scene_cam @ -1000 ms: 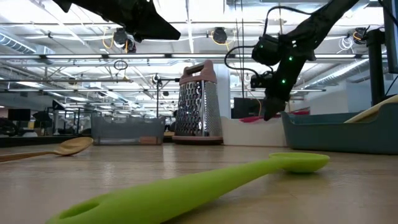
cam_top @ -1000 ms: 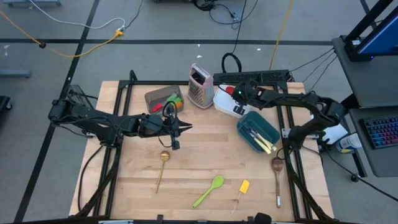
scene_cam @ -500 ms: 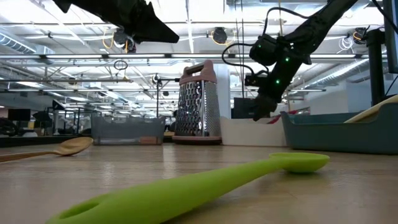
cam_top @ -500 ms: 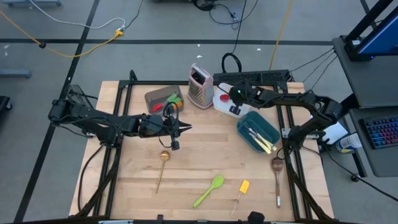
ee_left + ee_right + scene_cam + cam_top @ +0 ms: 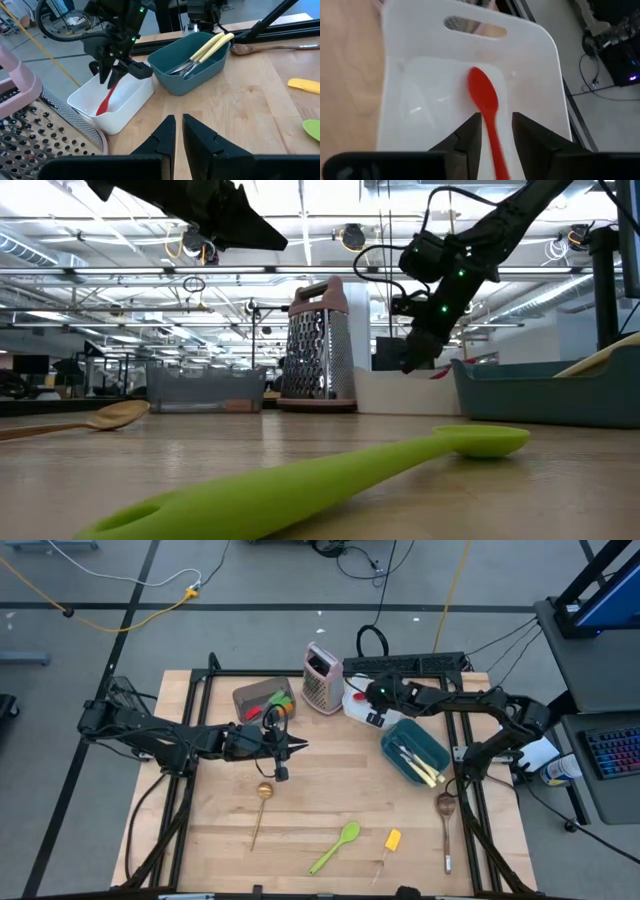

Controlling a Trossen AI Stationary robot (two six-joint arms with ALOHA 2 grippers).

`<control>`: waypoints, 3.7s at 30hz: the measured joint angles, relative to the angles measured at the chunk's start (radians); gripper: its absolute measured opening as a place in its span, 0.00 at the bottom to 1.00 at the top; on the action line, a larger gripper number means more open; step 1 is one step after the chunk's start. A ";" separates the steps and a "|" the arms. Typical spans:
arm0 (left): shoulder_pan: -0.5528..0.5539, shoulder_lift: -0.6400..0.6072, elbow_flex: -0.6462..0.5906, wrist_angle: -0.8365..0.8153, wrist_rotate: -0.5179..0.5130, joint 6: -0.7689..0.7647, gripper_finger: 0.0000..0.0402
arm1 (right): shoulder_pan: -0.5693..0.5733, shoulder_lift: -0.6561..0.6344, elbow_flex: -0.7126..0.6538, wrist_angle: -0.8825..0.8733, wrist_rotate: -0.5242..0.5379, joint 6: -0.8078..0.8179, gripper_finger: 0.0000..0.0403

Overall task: Pick & Place Kitchen Items
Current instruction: Put the gold serving spoon into the white bin

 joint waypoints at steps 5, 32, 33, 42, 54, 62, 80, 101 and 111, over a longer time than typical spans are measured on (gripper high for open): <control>0.000 0.000 0.000 0.001 0.000 -0.005 0.09 | 0.046 -0.026 0.000 0.023 0.001 0.009 0.26; -0.175 0.000 0.000 -0.484 0.004 -0.778 0.09 | 0.372 -0.086 0.000 0.029 -0.005 0.022 0.26; -0.187 0.000 0.000 -0.491 0.004 -0.798 0.09 | 0.380 -0.086 0.000 0.029 -0.005 0.022 0.26; -0.294 0.007 0.000 -0.605 0.044 -1.147 0.09 | 0.419 -0.086 0.000 0.139 -0.006 -0.004 0.26; -0.355 0.138 0.000 -0.729 0.148 -1.366 0.09 | 0.428 -0.072 -0.001 0.268 -0.269 -0.082 0.38; -0.356 0.277 0.000 -0.697 0.287 -1.429 0.09 | 0.427 -0.073 0.000 0.275 -0.265 -0.080 0.43; -0.343 0.313 0.002 -0.670 0.311 -1.360 0.09 | 0.427 -0.073 -0.035 0.282 -0.267 -0.015 0.42; -0.277 0.319 0.022 -0.669 0.376 -1.271 0.43 | 0.427 -0.073 -0.142 0.428 -0.267 0.078 0.42; -0.267 0.319 0.035 -0.663 0.376 -1.288 0.44 | 0.427 -0.073 -0.205 0.633 -0.267 0.103 0.42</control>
